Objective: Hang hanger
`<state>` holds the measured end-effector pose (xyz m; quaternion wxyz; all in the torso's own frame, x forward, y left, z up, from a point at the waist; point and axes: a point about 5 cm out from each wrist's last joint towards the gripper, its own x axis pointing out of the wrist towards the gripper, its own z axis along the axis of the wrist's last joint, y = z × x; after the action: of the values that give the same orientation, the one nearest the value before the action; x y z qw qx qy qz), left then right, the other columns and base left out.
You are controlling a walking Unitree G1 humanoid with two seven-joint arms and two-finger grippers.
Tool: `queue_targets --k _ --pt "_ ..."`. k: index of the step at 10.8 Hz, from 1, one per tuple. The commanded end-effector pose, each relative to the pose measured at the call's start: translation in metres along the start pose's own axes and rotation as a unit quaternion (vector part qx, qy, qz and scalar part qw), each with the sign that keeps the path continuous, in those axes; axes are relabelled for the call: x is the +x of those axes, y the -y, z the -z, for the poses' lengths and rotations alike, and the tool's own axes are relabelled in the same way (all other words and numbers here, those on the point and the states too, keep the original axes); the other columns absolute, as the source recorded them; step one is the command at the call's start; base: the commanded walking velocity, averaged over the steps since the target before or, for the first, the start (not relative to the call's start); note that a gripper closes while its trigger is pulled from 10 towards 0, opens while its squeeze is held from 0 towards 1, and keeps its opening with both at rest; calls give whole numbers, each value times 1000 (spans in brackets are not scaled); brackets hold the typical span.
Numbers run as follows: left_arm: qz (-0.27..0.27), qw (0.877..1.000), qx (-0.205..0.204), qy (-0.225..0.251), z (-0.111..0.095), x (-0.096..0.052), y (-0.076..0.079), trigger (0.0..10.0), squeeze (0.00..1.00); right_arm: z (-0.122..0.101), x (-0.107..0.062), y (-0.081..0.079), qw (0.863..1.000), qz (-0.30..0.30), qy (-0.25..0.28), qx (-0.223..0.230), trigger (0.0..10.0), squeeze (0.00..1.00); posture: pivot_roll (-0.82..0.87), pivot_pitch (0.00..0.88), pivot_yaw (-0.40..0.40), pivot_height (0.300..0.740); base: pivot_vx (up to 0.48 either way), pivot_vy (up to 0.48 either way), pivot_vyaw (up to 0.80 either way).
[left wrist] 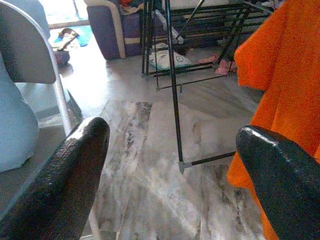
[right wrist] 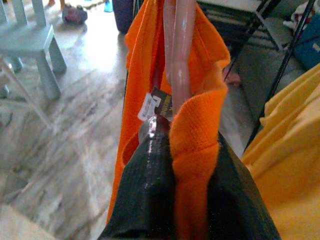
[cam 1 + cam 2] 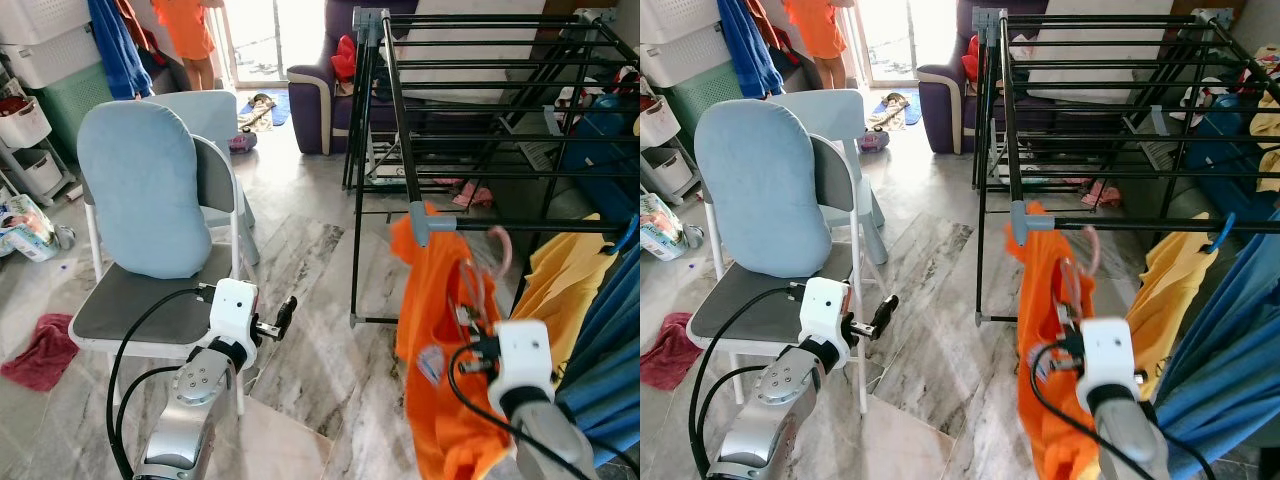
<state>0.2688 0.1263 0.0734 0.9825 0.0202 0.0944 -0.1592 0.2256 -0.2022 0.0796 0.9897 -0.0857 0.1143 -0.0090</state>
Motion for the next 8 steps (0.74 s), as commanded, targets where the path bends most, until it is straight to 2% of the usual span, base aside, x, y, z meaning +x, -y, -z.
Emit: queue_targets --k 1,8 --pt "-7 1000 10 3 -2 -1 -3 10000 0 -11 4 0 1000 3 29 0 10000 0 -102 0 28 740 -244 0 0" --pt "-8 1000 19 1 -2 0 -5 10000 0 -13 13 -5 999 8 32 10 10000 0 -94 0 27 740 -326 0 0"
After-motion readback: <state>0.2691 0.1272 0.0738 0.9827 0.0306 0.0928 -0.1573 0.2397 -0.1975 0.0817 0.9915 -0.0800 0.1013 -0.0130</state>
